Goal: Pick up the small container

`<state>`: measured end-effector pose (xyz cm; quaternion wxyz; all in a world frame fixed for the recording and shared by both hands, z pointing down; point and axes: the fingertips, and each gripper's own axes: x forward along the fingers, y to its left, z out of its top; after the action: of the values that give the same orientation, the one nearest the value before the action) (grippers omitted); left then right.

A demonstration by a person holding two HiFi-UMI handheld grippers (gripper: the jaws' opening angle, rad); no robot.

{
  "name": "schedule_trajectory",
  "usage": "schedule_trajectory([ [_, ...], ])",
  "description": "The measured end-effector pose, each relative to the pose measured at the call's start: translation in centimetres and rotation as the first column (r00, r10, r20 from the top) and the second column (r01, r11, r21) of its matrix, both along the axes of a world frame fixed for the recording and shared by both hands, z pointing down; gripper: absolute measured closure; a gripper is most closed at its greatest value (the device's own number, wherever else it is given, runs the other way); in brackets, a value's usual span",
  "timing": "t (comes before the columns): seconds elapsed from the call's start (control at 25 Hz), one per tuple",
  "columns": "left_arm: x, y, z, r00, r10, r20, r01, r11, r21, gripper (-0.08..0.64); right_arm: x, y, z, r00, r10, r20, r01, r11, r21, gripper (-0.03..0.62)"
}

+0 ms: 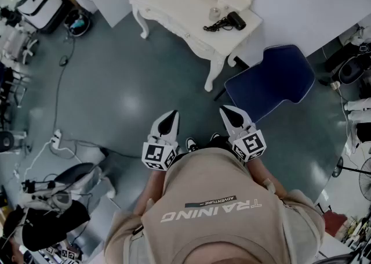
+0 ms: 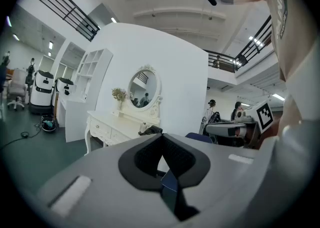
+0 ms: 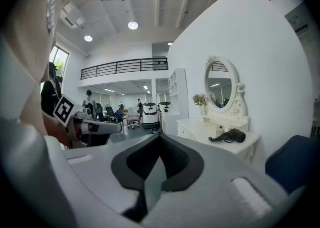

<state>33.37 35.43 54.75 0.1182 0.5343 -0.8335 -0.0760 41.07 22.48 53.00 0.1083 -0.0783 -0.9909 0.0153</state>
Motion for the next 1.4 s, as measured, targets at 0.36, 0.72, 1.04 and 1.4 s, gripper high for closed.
schedule_trajectory([
  [0.36,-2.3,-1.3,-0.8,0.999,0.004,0.039,-0.004,1.0,-0.013,0.541,-2.4,-1.5,-0.1,1.0,0.026,-0.006,-0.026,1.0,-0.015,0.589],
  [0.72,-3.6,-0.9,1.5,1.0,0.013,0.001,-0.013,0.999,-0.045,0.541,-2.7,-1.3,1.2,0.998,0.043,-0.047,-0.043,0.999,0.006,0.589],
  [1.04,-4.9,-3.3,2.5,0.999,-0.02,-0.03,0.016,0.993,-0.113,0.543,-3.7,-4.4,2.8,0.996,0.026,-0.083,-0.028,0.999,-0.019,0.589],
  [1.4,-13.0,-7.6,1.8,1.0,0.023,0.016,-0.019,0.978,-0.208,0.543,-13.1,-8.3,3.6,1.0,0.018,-0.018,-0.019,0.998,-0.057,0.589],
])
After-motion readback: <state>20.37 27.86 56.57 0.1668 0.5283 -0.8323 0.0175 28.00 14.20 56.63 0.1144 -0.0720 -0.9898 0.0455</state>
